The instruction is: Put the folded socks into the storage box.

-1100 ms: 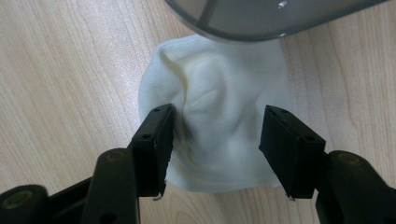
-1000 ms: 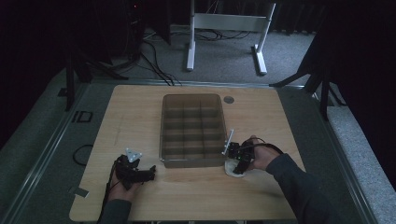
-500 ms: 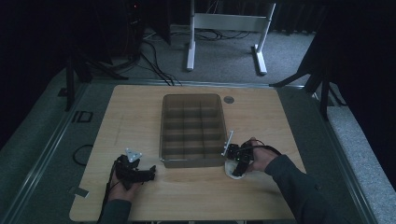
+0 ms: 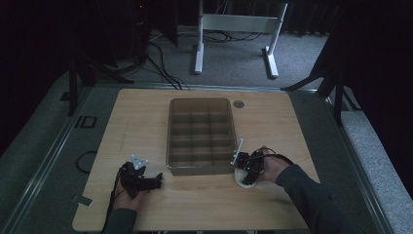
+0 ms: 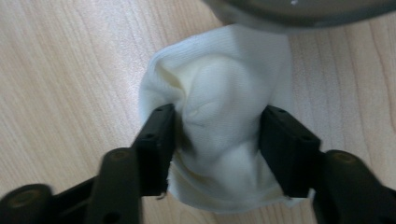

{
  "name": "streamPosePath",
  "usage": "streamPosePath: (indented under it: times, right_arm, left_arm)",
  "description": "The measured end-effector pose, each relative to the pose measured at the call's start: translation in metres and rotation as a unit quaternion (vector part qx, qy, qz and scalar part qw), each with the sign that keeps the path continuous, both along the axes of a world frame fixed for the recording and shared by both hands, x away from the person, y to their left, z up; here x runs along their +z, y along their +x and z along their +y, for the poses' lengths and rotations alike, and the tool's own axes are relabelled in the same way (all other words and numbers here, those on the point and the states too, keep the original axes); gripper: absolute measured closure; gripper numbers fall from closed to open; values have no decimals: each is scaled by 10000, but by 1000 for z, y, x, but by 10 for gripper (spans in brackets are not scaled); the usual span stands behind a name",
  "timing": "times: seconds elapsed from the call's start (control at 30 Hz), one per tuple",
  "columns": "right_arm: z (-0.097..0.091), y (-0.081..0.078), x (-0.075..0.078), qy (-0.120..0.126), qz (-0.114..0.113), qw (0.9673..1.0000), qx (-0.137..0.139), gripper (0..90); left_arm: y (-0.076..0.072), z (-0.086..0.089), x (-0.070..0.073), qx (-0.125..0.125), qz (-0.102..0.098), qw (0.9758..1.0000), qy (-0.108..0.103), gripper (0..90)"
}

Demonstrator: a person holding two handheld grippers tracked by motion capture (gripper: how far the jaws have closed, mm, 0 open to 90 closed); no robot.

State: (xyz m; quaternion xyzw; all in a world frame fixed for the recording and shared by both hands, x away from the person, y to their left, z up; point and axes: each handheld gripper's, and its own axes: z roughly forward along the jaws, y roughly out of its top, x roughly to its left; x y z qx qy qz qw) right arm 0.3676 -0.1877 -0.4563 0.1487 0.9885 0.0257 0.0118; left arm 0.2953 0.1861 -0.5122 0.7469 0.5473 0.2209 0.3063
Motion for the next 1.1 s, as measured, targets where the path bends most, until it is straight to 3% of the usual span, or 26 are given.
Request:
streamPosePath:
  times: [0.13, 0.43, 1.1]
  right_arm:
    - [0, -2, 1, 17, 39, 10000, 8, 596]
    - [-2, -3, 2, 34, -2, 10000, 85, 657]
    - [-10, -2, 15, -12, 14, 10000, 38, 666]
  left_arm:
    - [0, 0, 0, 0, 0, 10000, 0, 10]
    - [0, 0, 0, -1, -1, 10000, -1, 10]
    - [0, 0, 0, 2, -2, 10000, -3, 10]
